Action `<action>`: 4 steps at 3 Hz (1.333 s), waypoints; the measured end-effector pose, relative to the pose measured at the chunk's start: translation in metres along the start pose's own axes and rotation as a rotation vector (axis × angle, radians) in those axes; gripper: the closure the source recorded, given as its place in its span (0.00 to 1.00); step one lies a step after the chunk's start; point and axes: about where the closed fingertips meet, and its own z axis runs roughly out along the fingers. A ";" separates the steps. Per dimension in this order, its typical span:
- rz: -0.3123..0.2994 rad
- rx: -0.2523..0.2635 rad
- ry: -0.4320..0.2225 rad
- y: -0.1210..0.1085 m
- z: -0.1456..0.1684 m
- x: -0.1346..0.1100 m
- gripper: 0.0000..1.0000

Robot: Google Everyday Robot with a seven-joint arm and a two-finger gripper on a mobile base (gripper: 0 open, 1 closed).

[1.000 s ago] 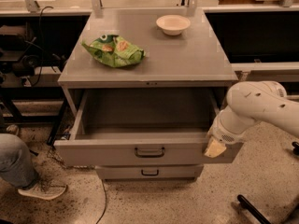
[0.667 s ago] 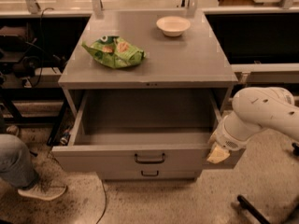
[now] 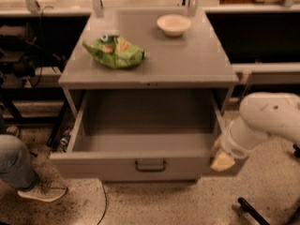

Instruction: Open top drawer

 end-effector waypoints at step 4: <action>0.043 -0.013 -0.005 0.022 -0.008 0.012 0.82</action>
Offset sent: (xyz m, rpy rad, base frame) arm -0.2632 -0.0394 0.0307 0.1717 0.1698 -0.3867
